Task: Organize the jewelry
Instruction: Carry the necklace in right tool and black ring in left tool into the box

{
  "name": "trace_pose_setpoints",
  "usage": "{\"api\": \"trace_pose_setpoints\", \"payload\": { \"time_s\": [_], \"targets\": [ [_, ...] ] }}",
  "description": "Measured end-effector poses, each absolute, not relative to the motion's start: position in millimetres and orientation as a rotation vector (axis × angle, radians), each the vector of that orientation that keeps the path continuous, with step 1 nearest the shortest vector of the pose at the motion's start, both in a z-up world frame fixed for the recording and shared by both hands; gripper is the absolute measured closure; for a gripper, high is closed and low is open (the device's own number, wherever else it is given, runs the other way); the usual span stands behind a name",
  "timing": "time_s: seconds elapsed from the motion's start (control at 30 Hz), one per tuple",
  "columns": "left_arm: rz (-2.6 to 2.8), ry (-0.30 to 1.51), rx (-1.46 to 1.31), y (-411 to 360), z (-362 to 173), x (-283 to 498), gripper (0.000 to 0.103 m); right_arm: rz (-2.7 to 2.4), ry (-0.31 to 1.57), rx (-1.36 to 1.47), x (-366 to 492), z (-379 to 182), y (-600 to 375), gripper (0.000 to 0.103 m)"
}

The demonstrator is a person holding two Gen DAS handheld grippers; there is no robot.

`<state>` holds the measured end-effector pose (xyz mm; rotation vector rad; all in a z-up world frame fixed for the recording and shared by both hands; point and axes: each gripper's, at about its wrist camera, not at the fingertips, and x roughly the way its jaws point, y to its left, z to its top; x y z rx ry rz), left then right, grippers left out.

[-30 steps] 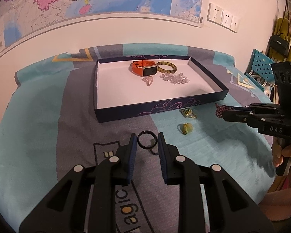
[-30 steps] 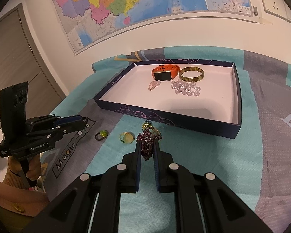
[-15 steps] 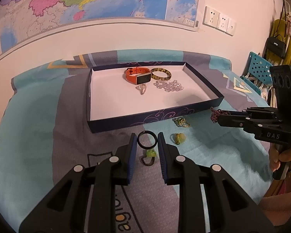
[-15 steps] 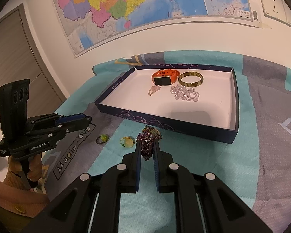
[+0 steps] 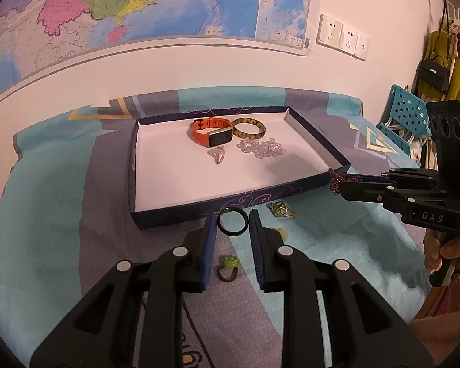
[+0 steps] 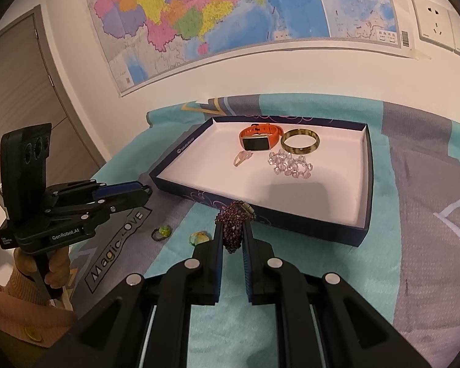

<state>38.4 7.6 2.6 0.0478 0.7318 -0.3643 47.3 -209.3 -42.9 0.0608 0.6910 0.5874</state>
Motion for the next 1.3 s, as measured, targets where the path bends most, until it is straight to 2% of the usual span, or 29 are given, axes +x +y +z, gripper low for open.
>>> {"api": "trace_pose_setpoints", "payload": {
  "time_s": [1.3],
  "targets": [
    [-0.360,0.717,0.050,-9.4,13.2,87.0,0.081,0.569,0.671,0.058,90.4,-31.5,-211.1,0.092]
  ]
}}
